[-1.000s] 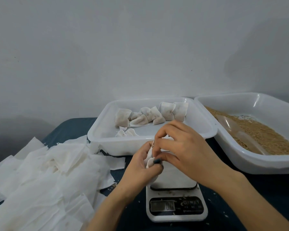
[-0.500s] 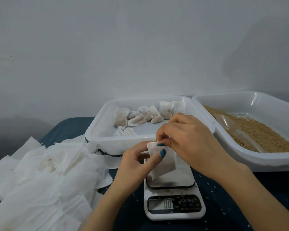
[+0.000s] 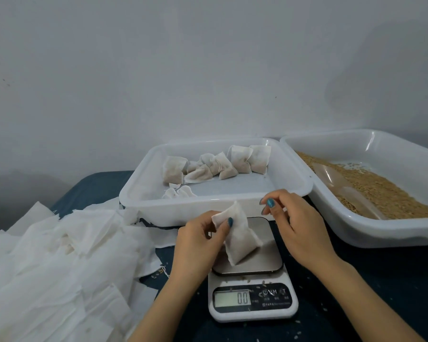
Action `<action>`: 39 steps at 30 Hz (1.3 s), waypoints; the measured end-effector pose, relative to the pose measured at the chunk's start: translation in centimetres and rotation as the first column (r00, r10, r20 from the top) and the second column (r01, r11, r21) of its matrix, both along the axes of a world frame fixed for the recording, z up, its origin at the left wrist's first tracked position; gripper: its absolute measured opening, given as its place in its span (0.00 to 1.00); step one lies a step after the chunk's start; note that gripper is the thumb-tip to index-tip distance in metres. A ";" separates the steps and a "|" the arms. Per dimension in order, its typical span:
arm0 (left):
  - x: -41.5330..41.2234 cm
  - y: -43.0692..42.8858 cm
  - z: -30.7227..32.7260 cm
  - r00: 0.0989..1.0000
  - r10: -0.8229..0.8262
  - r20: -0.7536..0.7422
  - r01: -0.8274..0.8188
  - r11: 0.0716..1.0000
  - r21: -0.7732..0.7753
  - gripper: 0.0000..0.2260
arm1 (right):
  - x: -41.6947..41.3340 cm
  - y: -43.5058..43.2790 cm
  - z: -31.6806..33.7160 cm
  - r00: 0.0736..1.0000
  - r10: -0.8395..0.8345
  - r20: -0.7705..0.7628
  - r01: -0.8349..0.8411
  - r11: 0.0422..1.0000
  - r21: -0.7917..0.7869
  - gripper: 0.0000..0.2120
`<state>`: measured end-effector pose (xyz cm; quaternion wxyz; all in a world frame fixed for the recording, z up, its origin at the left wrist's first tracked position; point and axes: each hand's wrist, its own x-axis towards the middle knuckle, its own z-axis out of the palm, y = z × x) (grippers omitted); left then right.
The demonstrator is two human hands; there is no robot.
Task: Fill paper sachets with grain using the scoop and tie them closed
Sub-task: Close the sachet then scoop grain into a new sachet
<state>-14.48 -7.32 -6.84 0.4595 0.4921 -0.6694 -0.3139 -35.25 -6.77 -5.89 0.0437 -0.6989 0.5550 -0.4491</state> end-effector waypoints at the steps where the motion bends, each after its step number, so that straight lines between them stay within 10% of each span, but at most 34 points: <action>1: 0.2 -0.1 -0.2 0.998 0.034 0.055 -0.033 0.999 -0.011 0.05 | -0.2 -0.1 -0.4 0.999 -0.005 -0.036 0.005 1.000 0.016 0.14; 39: -0.5 0.4 0.1 0.972 0.136 0.192 -0.106 0.982 -0.158 0.11 | -1.0 -0.3 -2.5 0.957 -0.156 -0.244 0.173 0.984 0.050 0.16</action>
